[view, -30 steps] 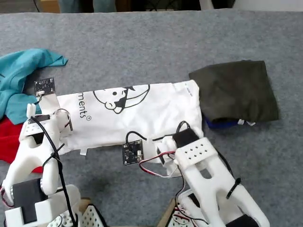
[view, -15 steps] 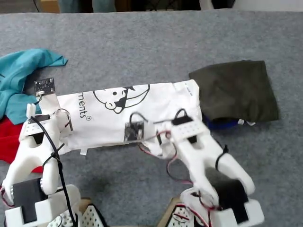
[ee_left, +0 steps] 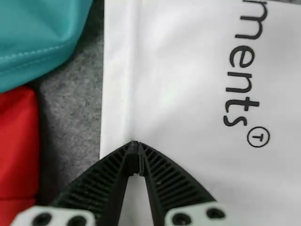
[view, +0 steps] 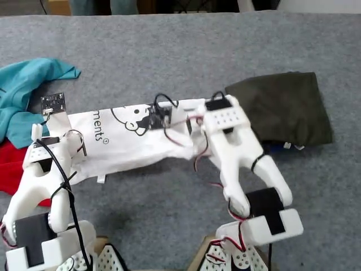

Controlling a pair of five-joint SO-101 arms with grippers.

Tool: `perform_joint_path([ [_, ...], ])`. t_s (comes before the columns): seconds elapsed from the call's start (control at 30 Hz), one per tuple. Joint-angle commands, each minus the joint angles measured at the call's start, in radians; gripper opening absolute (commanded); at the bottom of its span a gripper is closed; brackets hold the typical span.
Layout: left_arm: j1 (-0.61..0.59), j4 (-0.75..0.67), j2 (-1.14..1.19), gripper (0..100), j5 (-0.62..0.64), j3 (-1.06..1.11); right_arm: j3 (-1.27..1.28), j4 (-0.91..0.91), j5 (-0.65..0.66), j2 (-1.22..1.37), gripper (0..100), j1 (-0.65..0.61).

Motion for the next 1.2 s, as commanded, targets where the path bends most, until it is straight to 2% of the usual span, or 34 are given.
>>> perform_joint_path([
  [0.0,-0.007,-0.011,-0.032,3,0.008,-0.002,-0.223,0.044,0.008,0.079,3.2,0.005],
  [0.17,-0.007,-0.011,-0.032,3,0.008,-0.001,-0.420,0.052,0.009,0.271,3.2,-0.014],
  [0.3,-0.007,-0.011,-0.032,3,0.008,-0.001,-0.576,0.170,0.083,0.400,3.2,-0.060],
  [0.4,-0.007,-0.011,-0.032,3,0.008,-0.001,-0.697,0.232,0.092,0.483,3.8,-0.091],
  [0.63,-0.007,-0.011,-0.032,3,0.008,-0.001,-0.924,0.245,0.091,0.657,18.5,-0.098],
  [0.87,-0.007,-0.011,-0.032,3,0.005,0.001,-1.033,0.245,0.083,0.700,26.5,-0.114],
  [1.0,-0.007,-0.011,-0.032,3,0.005,0.001,-1.147,0.247,-0.015,0.699,26.4,-0.106],
  [1.17,-0.005,-0.011,-0.032,3,0.003,0.002,-1.328,0.394,-0.034,0.702,26.3,-0.098],
])
